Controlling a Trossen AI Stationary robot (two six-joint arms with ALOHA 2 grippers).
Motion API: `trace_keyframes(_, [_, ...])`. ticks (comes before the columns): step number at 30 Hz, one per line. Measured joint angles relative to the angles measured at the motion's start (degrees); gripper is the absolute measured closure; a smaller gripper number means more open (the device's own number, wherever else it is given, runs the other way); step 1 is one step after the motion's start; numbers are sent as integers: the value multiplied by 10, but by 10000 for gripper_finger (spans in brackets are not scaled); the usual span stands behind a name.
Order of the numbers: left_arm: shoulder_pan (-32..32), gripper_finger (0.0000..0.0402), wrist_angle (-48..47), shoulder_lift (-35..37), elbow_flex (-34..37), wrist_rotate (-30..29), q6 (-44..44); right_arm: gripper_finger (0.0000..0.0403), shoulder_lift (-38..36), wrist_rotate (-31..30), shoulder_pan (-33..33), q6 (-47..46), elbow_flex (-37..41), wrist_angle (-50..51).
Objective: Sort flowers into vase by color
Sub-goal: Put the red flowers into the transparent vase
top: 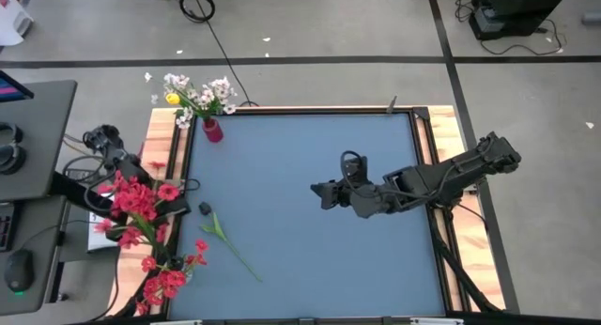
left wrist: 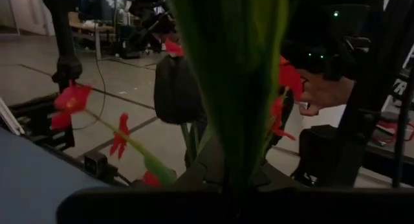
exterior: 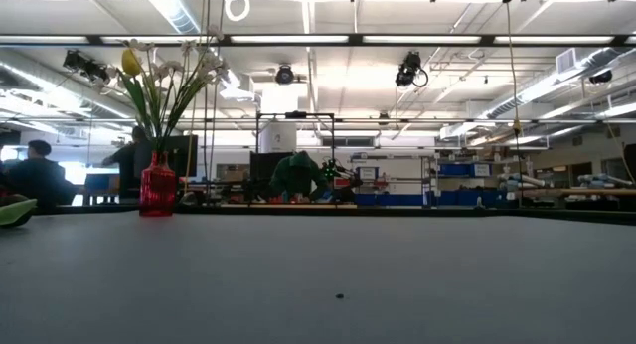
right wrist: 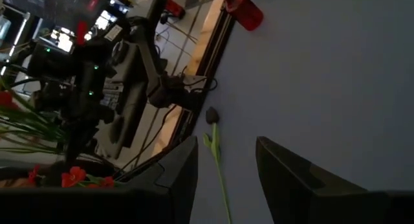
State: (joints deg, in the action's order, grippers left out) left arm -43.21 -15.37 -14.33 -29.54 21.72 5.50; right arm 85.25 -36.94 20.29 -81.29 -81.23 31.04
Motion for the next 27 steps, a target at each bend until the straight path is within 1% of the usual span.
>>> trace_keyframes(3, [-10,399,27,-20,0,0,-7,239,0,14,-7,3,0,0])
trace_keyframes(5, [-18,399,27,-33,0,0,-13,239,0,22,-11,3,0,0])
trace_keyframes(13, [-44,399,48,-80,0,-1,-23,239,0,25,-14,5,0,0])
trace_keyframes(18, [-47,398,46,-94,0,-14,-23,239,0,29,-14,5,0,0])
trace_keyframes(24, [-47,380,38,-101,0,-15,-22,239,0,36,-14,9,0,0])
trace_keyframes(27, [-47,377,38,-101,0,-15,-16,239,0,40,-14,9,0,0])
